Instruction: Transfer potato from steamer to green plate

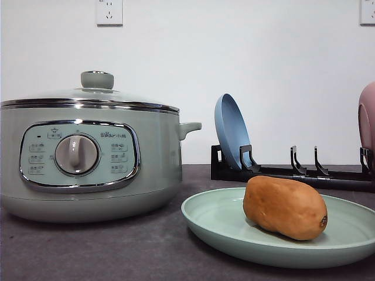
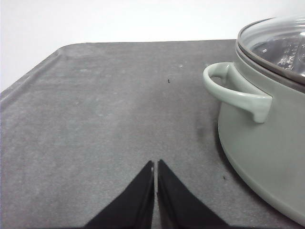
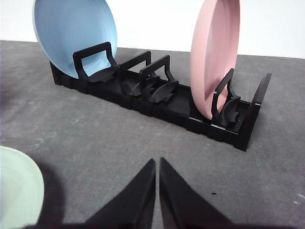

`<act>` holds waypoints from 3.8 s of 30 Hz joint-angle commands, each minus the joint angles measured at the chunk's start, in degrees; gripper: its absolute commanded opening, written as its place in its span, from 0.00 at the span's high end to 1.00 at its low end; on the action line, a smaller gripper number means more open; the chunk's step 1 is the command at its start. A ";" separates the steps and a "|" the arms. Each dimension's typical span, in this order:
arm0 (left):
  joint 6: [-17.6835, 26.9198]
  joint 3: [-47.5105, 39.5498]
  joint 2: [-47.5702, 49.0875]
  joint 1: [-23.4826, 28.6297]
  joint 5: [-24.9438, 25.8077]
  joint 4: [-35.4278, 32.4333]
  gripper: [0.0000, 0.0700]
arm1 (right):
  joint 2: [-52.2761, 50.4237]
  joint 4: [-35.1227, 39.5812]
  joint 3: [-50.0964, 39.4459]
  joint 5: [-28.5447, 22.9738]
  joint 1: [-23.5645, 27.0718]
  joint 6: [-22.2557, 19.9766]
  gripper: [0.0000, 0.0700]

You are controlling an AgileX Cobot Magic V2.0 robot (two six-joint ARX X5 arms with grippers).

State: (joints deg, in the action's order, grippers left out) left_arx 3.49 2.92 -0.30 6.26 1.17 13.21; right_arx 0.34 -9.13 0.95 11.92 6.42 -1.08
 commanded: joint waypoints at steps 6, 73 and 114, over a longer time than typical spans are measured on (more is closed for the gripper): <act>-0.05 -1.16 0.11 0.20 -0.31 0.48 1.00 | -0.13 0.10 -0.28 0.00 0.09 0.63 1.00; -0.07 -1.16 0.11 0.20 -0.31 0.48 1.00 | -0.13 0.11 -0.28 0.00 0.09 0.63 1.00; -0.07 -1.16 0.11 0.20 -0.31 0.48 1.00 | -0.13 0.09 -0.28 0.00 0.09 0.63 1.00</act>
State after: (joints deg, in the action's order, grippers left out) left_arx 3.49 2.92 -0.30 6.26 1.17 13.21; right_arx 0.34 -9.13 0.95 11.92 6.42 -1.08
